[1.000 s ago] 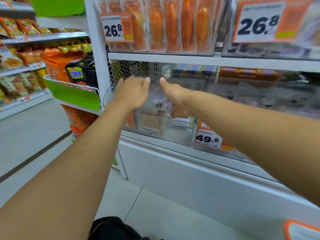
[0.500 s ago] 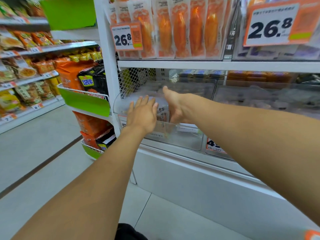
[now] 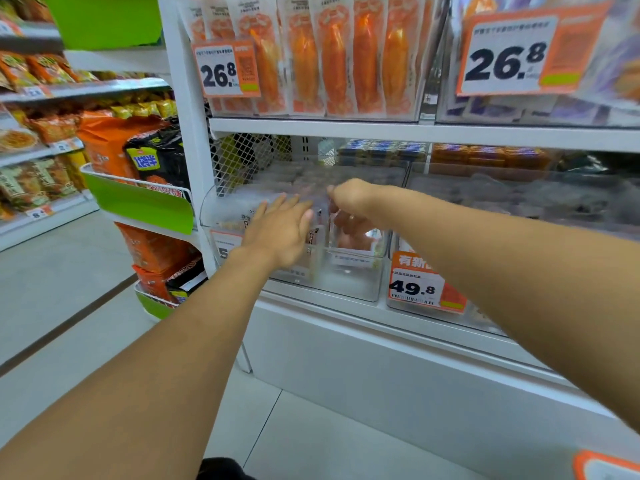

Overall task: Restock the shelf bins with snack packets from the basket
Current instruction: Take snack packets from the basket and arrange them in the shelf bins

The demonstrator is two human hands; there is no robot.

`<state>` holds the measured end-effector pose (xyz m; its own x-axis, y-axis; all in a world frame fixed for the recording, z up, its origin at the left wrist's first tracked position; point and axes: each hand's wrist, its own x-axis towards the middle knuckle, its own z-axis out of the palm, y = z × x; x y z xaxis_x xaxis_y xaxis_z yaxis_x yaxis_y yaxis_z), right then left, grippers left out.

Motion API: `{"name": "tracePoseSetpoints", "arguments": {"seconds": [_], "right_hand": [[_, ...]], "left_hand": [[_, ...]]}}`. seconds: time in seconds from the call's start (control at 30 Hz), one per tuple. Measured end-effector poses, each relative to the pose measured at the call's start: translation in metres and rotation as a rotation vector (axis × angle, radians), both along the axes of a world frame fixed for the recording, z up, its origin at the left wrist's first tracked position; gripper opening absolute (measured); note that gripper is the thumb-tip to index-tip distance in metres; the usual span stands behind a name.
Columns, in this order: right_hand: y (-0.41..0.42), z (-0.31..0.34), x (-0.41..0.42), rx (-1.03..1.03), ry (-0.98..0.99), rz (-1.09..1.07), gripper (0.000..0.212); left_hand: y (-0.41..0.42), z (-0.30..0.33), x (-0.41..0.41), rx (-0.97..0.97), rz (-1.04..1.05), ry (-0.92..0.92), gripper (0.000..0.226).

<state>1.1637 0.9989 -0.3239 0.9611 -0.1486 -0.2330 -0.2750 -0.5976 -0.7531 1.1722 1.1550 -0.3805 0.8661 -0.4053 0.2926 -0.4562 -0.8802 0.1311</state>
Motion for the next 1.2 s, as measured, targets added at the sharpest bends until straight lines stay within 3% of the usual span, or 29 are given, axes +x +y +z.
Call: {"name": "tracePoseSetpoints", "arguments": {"seconds": [0.07,0.13,0.23,0.37,0.53,0.67,0.83,0.97,1.13,1.2], "right_hand": [[-0.008,-0.001,-0.005,-0.096,0.133,0.144,0.034],[-0.008,-0.001,-0.006,-0.197,0.216,0.247,0.027],[-0.003,-0.004,-0.007,-0.231,0.349,0.349,0.029],[-0.003,-0.01,-0.008,-0.294,0.459,0.407,0.031],[0.0,-0.019,-0.001,-0.419,0.44,0.354,0.04],[-0.007,-0.012,0.002,-0.421,0.25,0.279,0.036],[-0.002,-0.006,-0.005,-0.454,0.293,0.356,0.039],[-0.001,-0.004,-0.007,-0.351,0.229,0.342,0.039],[-0.003,0.009,-0.026,0.036,0.23,0.336,0.03],[-0.002,0.01,-0.037,-0.026,0.234,0.428,0.023]], "left_hand": [[-0.006,0.005,-0.004,-0.105,0.002,-0.102,0.056],[-0.012,0.007,-0.007,-0.084,-0.015,-0.146,0.06],[-0.017,0.005,-0.008,0.013,-0.061,-0.068,0.055],[-0.014,0.002,-0.005,-0.043,-0.04,-0.077,0.051],[-0.007,-0.001,-0.006,-0.105,-0.041,-0.066,0.051],[-0.001,0.0,-0.007,-0.166,-0.045,-0.103,0.053],[0.0,0.001,-0.008,0.014,-0.044,-0.103,0.068],[-0.004,0.005,-0.004,0.061,0.054,-0.126,0.067],[-0.007,0.002,-0.001,0.034,0.106,-0.008,0.057],[-0.006,0.003,-0.002,0.02,0.119,0.0,0.058]]}}
